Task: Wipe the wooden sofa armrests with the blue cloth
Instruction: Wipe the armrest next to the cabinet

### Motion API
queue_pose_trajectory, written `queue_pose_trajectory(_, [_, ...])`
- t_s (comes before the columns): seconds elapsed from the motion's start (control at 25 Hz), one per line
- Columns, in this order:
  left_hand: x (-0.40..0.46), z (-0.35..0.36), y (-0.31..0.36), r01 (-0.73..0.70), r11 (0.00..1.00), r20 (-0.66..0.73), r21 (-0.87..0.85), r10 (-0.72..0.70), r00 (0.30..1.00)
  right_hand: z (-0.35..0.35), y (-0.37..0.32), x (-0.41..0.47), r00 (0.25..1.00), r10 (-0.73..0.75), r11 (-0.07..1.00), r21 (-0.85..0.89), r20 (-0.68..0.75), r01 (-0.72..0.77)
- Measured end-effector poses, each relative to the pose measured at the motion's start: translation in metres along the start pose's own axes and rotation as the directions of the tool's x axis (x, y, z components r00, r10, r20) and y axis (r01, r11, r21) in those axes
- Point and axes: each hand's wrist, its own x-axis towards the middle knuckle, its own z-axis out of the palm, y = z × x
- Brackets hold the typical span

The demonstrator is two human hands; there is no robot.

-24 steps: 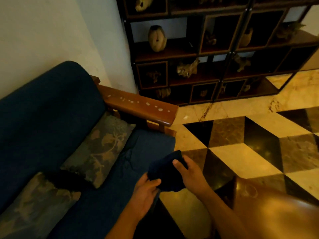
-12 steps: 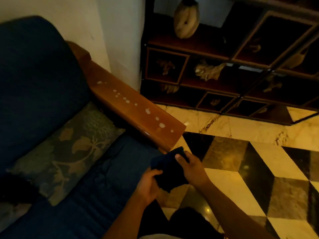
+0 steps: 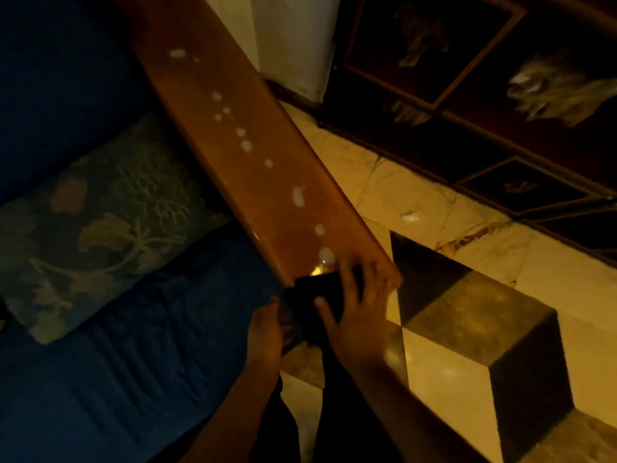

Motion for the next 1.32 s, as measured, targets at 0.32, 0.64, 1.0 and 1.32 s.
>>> queue_pose_trajectory(0.32, [-0.013,0.030,0.033,0.074,0.809,-0.069,-0.584,-0.140,0.988,0.030,-0.035,0.047,0.739,-0.611,0.722,-0.182,0.286,0.667])
queue_pose_trajectory(0.64, [0.029,-0.001,0.162,-0.174,0.780,-0.160,-0.601,0.096,0.982,0.071,-0.179,0.183,0.680,-0.683,0.608,-0.310,0.266,0.731])
queue_pose_trajectory(1.0, [0.062,-0.026,0.279,-0.390,0.798,-0.119,-0.459,0.380,0.917,0.082,-0.333,0.378,0.628,-0.719,0.602,-0.185,0.297,0.777])
queue_pose_trajectory(1.32, [0.077,-0.020,0.328,-0.696,0.654,-0.219,0.295,0.756,0.617,0.060,-0.340,0.431,0.382,-0.851,0.342,-0.170,0.361,0.924])
